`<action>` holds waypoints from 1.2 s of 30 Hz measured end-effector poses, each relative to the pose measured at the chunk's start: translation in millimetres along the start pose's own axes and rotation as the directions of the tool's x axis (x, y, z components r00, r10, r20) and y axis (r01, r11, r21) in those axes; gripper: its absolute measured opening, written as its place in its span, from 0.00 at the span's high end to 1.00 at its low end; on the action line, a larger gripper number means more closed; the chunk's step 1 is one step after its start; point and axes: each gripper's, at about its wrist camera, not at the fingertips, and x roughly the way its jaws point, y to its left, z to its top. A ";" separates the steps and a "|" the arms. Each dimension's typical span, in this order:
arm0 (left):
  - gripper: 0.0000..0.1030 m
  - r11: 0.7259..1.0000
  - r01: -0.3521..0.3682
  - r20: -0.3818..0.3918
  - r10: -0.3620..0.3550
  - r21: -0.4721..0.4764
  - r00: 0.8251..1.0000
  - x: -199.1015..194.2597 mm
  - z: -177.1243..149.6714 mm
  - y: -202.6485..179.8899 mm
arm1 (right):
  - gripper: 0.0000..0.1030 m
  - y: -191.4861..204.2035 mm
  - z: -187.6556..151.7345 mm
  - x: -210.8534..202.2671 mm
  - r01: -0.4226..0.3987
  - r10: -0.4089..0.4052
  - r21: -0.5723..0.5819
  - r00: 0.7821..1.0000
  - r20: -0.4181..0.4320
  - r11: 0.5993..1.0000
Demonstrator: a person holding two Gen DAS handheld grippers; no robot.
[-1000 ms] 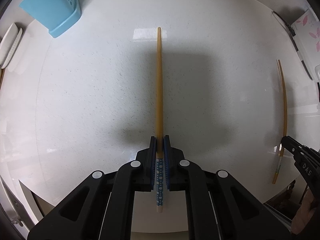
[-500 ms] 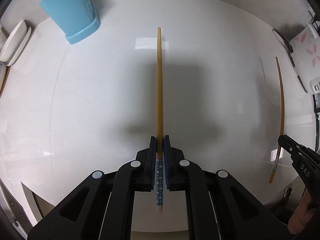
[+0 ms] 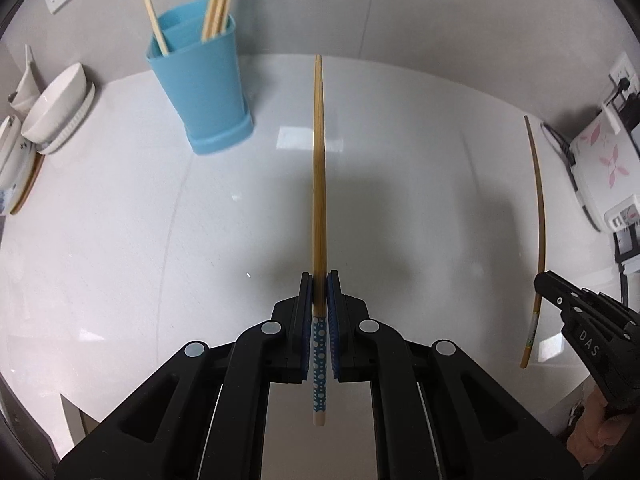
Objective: Organize utensils
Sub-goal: 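Lift both held chopsticks upright and carry them over the blue holder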
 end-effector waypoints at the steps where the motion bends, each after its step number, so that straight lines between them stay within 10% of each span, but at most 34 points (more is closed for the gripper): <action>1: 0.94 1.000 -0.001 0.017 0.001 -0.004 1.000 -4.2 3.5 4.4 | 0.94 5.1 4.3 -2.0 -0.003 0.003 -0.006 1.000 0.012 1.000; 26: 0.94 0.998 0.011 0.286 0.005 -0.054 0.958 -66.3 82.8 99.6 | 0.94 120.2 83.2 -36.9 -0.068 0.093 -0.110 0.967 0.235 0.992; 36: 0.94 0.999 0.040 0.445 -0.019 -0.036 0.895 -70.6 107.4 116.5 | 0.94 149.8 113.0 -45.6 -0.097 0.144 -0.159 0.938 0.315 0.982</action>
